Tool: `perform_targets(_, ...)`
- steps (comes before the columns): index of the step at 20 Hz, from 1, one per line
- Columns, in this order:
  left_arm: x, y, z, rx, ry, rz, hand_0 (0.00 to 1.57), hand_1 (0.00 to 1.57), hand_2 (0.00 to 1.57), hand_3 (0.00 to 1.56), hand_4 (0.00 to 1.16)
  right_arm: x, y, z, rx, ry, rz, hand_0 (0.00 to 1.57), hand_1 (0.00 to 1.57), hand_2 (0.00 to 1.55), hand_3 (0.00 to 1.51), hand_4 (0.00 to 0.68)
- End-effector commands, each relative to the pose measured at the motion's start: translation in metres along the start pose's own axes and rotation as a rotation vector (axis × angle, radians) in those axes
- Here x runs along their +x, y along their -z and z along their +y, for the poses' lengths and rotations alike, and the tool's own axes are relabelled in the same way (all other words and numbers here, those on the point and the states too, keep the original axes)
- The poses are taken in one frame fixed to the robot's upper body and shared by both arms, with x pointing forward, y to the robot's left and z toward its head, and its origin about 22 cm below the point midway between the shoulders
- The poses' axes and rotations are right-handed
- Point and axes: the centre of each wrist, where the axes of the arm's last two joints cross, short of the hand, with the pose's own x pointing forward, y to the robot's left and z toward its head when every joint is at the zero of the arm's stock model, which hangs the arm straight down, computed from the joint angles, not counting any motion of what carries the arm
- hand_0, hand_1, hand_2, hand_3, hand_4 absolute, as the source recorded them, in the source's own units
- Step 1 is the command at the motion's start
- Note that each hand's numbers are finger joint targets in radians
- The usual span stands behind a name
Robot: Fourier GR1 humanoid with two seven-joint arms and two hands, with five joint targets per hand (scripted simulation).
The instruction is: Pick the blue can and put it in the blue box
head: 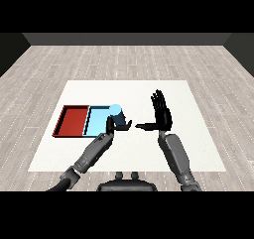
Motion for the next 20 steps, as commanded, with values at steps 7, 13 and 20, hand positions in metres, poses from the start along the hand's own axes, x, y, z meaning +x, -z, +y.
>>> perform_targets(7, 0.006, 0.029, 0.084, 0.109, 0.149, -0.002, 1.57, 1.57, 1.57, 1.47, 1.13, 0.023, -0.041, -0.058, -0.143, -0.002, -0.065, 0.0, 0.0, 0.0, 0.0, 0.0)
perform_targets(13, -0.005, 0.062, 0.103, 0.193, 0.201, 0.123, 1.57, 1.57, 1.57, 1.5, 1.11, 0.0, -0.037, -0.065, -0.185, -0.018, -0.054, 0.0, 0.0, 0.0, 0.0, 0.0)
perform_targets(20, -0.026, 0.076, 0.133, 0.258, 0.318, 0.373, 1.57, 1.57, 1.57, 1.46, 1.02, 0.012, -0.012, -0.096, -0.222, -0.008, -0.032, 0.0, 0.0, 0.0, 0.0, 0.0)
